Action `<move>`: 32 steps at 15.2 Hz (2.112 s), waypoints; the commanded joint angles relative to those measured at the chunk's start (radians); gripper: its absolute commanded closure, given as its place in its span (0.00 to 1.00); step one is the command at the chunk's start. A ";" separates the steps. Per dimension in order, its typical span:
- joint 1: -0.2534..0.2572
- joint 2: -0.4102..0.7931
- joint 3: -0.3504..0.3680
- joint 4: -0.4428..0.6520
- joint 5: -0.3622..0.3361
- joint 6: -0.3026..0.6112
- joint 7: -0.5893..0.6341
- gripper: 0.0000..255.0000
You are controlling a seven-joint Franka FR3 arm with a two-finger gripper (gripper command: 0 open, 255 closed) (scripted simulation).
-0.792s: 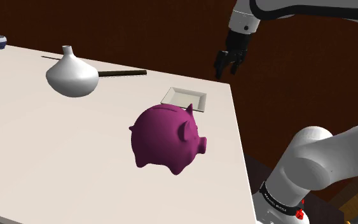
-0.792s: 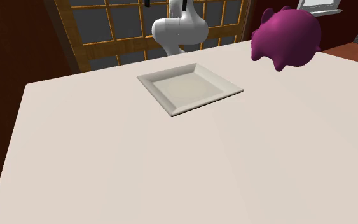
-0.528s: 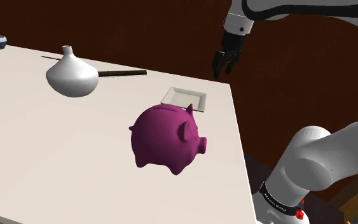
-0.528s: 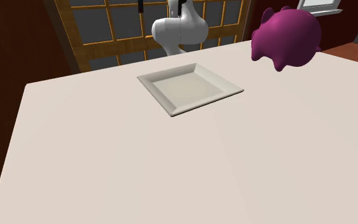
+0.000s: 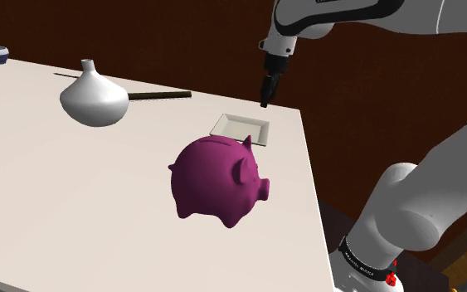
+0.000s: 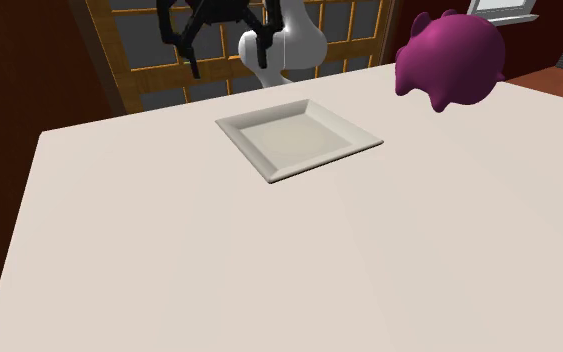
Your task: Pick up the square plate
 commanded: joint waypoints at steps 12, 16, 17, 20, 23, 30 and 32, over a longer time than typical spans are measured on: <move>0.030 0.209 -0.047 0.055 0.073 0.082 -0.243 0.00; 0.029 0.211 -0.048 0.055 0.073 0.083 -0.245 1.00; 0.029 0.211 -0.048 0.054 0.073 0.083 -0.245 1.00; 0.029 0.211 -0.048 0.054 0.073 0.083 -0.245 1.00; 0.030 0.210 -0.047 0.055 0.073 0.082 -0.243 1.00; 0.030 0.200 -0.045 0.139 0.070 -0.011 -0.236 1.00; 0.031 0.200 -0.045 0.165 0.069 -0.038 -0.234 1.00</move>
